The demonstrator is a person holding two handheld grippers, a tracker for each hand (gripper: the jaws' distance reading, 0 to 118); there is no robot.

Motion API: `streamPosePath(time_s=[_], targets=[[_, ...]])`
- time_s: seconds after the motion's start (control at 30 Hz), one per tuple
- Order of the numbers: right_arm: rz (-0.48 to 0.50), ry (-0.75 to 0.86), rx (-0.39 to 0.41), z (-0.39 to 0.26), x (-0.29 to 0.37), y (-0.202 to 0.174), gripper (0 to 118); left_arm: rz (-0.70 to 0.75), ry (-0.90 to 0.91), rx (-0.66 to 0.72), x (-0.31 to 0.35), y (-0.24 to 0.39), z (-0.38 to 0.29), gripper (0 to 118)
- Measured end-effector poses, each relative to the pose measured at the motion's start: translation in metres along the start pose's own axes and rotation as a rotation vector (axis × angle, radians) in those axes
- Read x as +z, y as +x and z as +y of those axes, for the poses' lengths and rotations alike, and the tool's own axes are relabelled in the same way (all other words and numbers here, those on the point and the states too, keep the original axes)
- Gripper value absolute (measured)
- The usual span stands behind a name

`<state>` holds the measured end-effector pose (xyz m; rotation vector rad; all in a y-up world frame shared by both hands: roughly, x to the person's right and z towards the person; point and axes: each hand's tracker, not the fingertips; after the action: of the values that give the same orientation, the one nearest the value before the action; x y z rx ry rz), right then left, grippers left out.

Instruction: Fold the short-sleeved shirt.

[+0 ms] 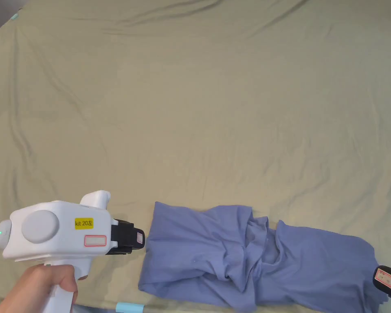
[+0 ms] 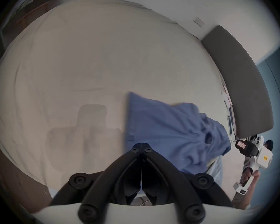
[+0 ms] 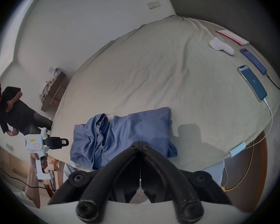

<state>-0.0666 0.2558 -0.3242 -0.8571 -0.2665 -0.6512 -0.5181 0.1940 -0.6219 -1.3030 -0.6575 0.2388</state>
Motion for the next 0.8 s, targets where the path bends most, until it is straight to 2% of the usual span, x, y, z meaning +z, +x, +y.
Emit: streamPosePath(time_s=[0.07, 0.1, 0.13, 0.17, 0.23, 0.33, 0.4, 0.43, 0.47, 0.5, 0.53, 0.6, 0.63, 0.67, 0.7, 0.77, 0.8], targets=[[-0.009, -0.007, 0.016, 0.004, -0.003, 0.001, 0, -0.076, -0.035, 0.020, -0.011, -0.011, 0.007, 1], [-0.015, -0.011, 0.026, 0.005, -0.004, -0.001, 0, -0.079, -0.044, -0.008, -0.014, -0.011, 0.008, 29], [-0.018, -0.014, 0.032, 0.005, -0.004, -0.003, 0, -0.089, -0.057, -0.035, -0.018, -0.011, 0.009, 92], [-0.020, -0.015, 0.036, 0.005, -0.003, -0.005, 0, -0.115, -0.099, -0.046, -0.027, -0.008, 0.010, 118], [-0.024, -0.019, 0.035, 0.003, -0.006, -0.006, 0, -0.166, -0.080, -0.021, -0.039, -0.014, 0.014, 114], [-0.037, -0.020, 0.035, 0.002, -0.006, -0.007, 0, -0.240, -0.118, 0.103, -0.048, -0.010, 0.015, 114], [-0.041, -0.023, 0.026, 0.000, -0.005, -0.004, 0, -0.336, -0.120, 0.118, -0.055, -0.009, 0.014, 114], [-0.043, -0.024, 0.021, 0.000, -0.004, -0.002, 0, -0.362, -0.108, 0.125, -0.062, -0.029, 0.019, 113], [-0.046, -0.027, 0.016, -0.002, -0.002, -0.005, 0, -0.405, -0.117, 0.141, -0.065, -0.029, 0.019, 109], [-0.048, -0.029, 0.012, -0.002, -0.002, -0.004, 0, -0.440, -0.132, 0.157, -0.069, -0.030, 0.018, 103], [-0.049, -0.030, 0.007, -0.003, -0.002, -0.002, 0, -0.483, -0.140, 0.165, -0.074, -0.029, 0.017, 88], [-0.057, -0.034, -0.001, -0.003, -0.002, -0.004, 0, -0.430, -0.160, 0.141, -0.076, -0.019, 0.009, 50], [-0.060, -0.032, -0.001, -0.004, 0.000, -0.004, 0, -0.395, -0.174, 0.122, -0.080, -0.018, 0.007, 41], [-0.058, -0.028, -0.001, -0.005, 0.001, -0.004, 0, -0.349, -0.176, 0.125, -0.081, -0.019, 0.006, 41], [-0.055, -0.027, -0.002, -0.005, 0.002, -0.005, 0, -0.321, -0.167, 0.138, -0.078, -0.004, -0.004, 16], [-0.055, -0.026, -0.001, -0.006, 0.004, -0.008, 0, -0.396, -0.157, 0.194, -0.073, -0.001, -0.012, 15], [-0.055, -0.024, 0.000, -0.006, 0.005, -0.009, 0, -0.381, -0.145, 0.176, -0.069, 0.003, -0.016, 15]])
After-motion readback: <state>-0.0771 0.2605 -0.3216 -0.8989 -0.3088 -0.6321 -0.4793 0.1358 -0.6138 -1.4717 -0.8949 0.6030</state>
